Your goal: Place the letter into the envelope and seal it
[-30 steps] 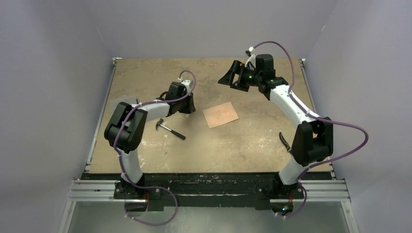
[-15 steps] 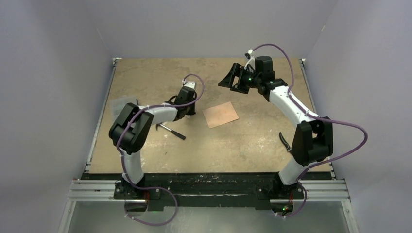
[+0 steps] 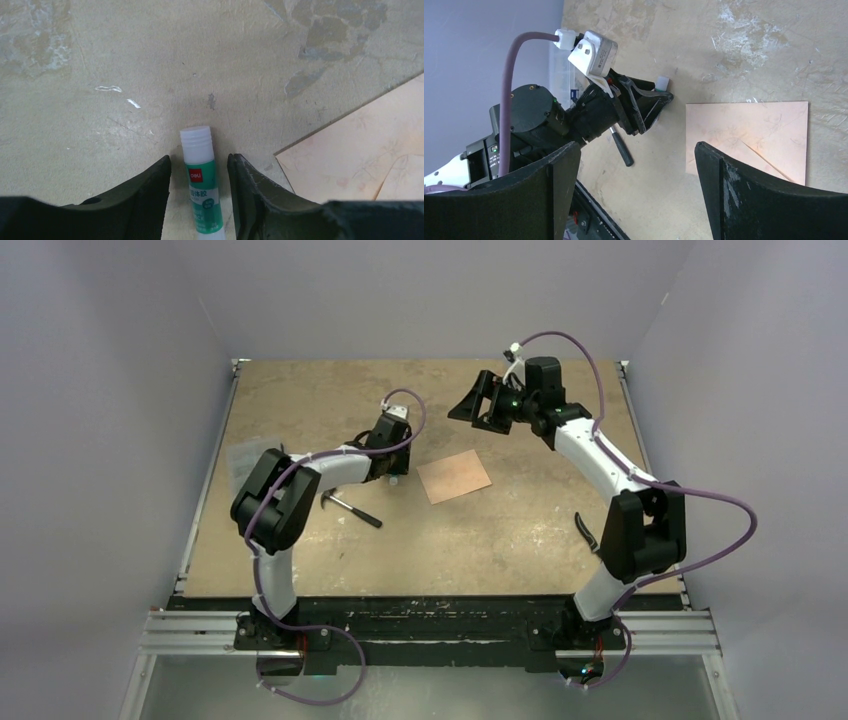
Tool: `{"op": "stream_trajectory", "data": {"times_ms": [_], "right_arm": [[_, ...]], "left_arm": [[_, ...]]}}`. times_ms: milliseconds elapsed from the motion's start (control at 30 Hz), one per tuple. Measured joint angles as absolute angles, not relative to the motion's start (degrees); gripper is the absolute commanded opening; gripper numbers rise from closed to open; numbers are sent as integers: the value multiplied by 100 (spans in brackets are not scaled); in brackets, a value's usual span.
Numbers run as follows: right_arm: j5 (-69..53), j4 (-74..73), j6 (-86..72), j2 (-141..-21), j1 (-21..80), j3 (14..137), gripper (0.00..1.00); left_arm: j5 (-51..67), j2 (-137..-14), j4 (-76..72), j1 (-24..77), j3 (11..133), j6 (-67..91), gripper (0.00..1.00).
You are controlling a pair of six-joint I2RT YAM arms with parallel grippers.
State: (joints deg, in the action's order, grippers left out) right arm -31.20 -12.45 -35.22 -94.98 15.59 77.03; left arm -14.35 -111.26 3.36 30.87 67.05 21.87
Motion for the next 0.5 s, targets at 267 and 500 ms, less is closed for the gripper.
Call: {"op": "stream_trajectory", "data": {"times_ms": [267, 500], "right_arm": [[-3107, -1240, -3673, -9378, 1557, 7651, 89], [-2589, -1396, -3721, -9039, 1531, 7738, 99]], "left_arm": [[-902, -10975, 947, 3061, 6904, 2176, 65], [-1039, -10060, 1518, 2851, 7008, 2257, 95]]}}
